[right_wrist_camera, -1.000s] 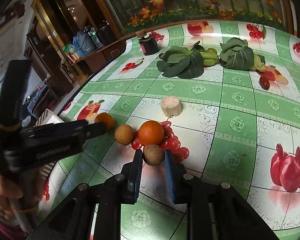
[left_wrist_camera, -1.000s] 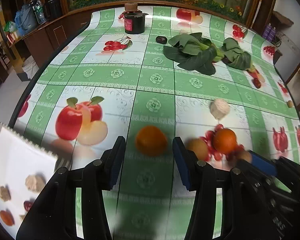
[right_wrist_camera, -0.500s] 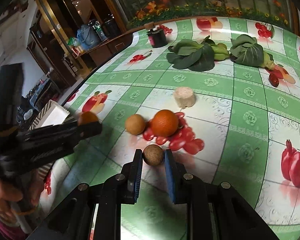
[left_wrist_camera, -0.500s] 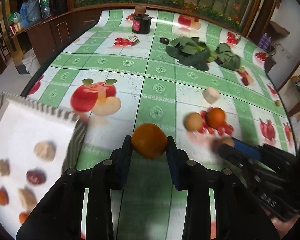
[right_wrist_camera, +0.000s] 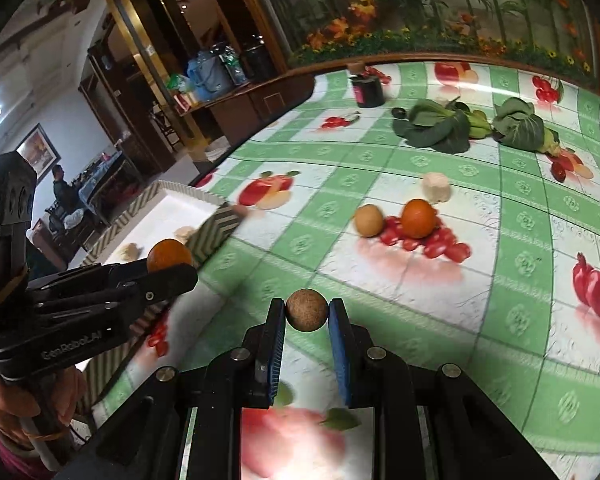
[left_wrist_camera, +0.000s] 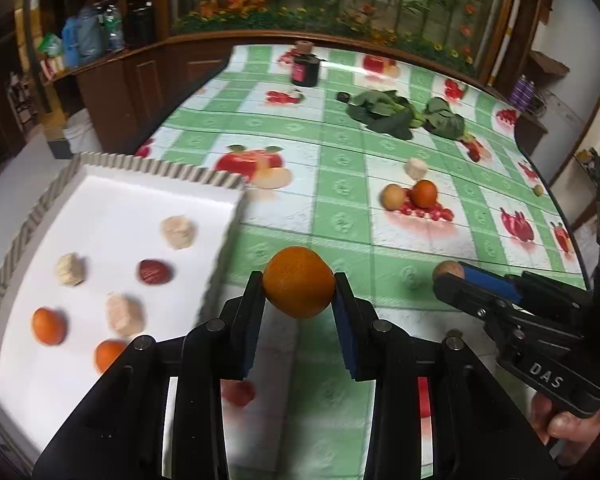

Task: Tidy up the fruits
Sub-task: 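Carry the orange in the left tool and kiwi in the right tool over the tray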

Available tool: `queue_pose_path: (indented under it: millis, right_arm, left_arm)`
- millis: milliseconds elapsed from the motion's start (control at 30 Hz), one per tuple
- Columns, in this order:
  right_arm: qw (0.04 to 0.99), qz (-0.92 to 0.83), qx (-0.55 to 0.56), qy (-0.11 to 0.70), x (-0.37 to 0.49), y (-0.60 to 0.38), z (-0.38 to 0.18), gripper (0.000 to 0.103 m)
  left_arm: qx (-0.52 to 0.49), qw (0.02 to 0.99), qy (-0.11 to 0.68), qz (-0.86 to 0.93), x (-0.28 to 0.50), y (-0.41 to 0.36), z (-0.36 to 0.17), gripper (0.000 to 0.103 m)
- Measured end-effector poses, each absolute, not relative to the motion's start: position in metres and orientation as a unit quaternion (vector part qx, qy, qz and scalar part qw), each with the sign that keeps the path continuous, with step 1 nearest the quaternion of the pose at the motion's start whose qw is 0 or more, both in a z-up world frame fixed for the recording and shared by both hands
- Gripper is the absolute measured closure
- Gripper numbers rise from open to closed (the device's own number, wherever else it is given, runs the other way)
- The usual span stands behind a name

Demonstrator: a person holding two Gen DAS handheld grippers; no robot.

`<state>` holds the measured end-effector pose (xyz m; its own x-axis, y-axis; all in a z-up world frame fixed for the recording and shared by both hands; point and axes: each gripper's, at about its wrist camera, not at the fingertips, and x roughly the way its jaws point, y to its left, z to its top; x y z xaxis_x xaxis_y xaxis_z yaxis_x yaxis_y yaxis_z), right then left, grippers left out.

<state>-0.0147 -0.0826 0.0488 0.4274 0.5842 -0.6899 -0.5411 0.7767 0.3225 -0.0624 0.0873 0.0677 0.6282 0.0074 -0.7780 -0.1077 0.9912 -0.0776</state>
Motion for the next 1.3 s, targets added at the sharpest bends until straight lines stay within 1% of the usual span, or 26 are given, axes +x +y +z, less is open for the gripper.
queue_pose_path:
  millis: [267,800,1100,1300]
  right_arm:
    - [0.839,0.349,0.013,0.417,-0.040,-0.057,0.051,0.082]
    - [0.826,0.387,-0.032,0.408,-0.073,0.005,0.062,0.082]
    - [0.810,0.421,-0.054,0.405,-0.085,0.044,0.064,0.082]
    - [0.794,0.445,-0.076,0.407,-0.092,0.075,0.062,0.082]
  left_arm:
    - [-0.039,0.909,0.412,0.059,-0.088,0.103,0.070,0.070]
    - [-0.044,0.911,0.400,0.095,-0.128,0.153,0.074,0.070]
    - [-0.077,0.903,0.404,0.123,-0.151,0.200,0.074,0.070]
    - [-0.090,0.895,0.413,0.144,-0.164,0.225,0.065,0.070]
